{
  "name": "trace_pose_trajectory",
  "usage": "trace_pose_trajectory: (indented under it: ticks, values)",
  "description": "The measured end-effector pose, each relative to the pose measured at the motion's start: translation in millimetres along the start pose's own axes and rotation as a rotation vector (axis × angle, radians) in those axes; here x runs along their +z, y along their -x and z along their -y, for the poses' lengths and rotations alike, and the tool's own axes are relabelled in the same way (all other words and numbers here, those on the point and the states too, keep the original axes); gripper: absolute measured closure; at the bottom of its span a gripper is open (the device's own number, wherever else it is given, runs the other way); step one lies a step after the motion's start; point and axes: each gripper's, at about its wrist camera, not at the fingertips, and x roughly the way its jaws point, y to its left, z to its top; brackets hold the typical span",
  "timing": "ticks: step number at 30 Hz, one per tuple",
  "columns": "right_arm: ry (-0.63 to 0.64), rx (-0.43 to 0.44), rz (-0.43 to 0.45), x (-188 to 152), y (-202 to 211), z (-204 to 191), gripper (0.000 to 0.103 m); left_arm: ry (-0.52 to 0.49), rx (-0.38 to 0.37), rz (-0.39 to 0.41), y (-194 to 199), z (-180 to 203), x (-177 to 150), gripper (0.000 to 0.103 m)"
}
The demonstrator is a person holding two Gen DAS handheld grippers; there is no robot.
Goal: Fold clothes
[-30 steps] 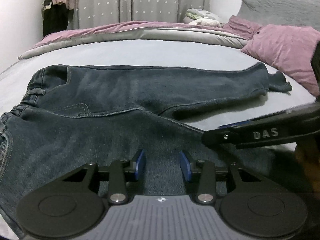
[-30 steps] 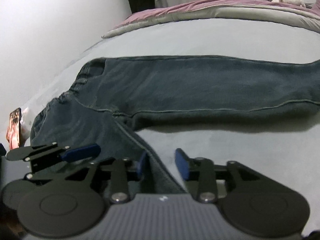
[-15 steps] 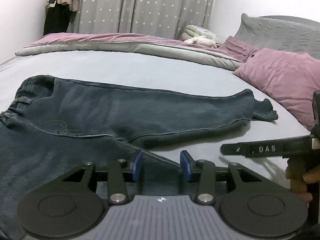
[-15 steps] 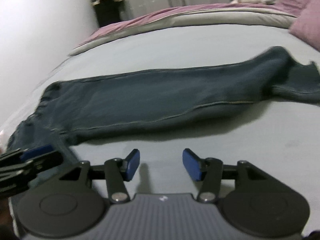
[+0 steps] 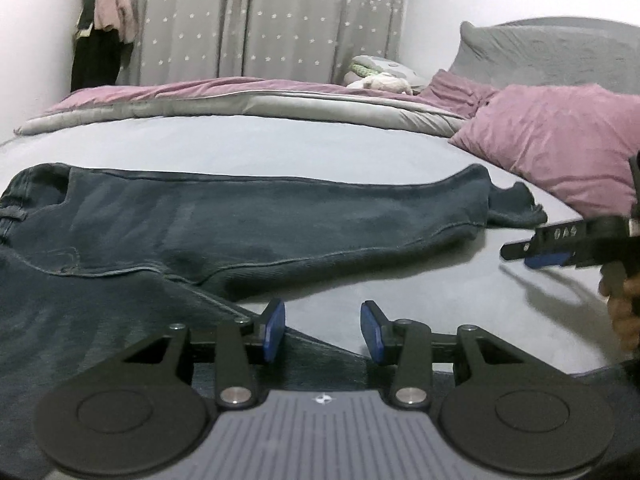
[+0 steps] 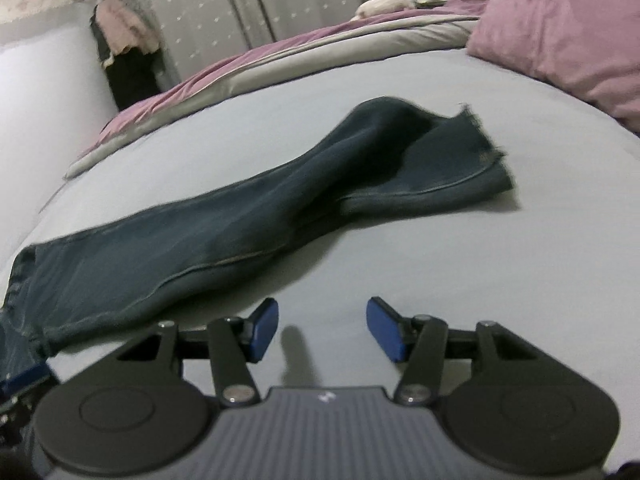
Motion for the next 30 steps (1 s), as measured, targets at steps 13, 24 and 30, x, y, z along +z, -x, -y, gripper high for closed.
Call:
trace_pose_trajectory:
  ticks: [13,24,30]
  values:
    - [-0.19,-0.018,0.129,27,-24,79,0.051,-0.119,0.056,-0.013,4,19,1,0.061]
    - [-0.394,0.098,0.203,46,-51,134,0.091,-0.262,0.069,-0.072,-22,58,23,0.061]
    - [-0.35,0.085,0.226,62,-30,142,0.094,-0.245,0.051,-0.07,-37,70,43,0.061]
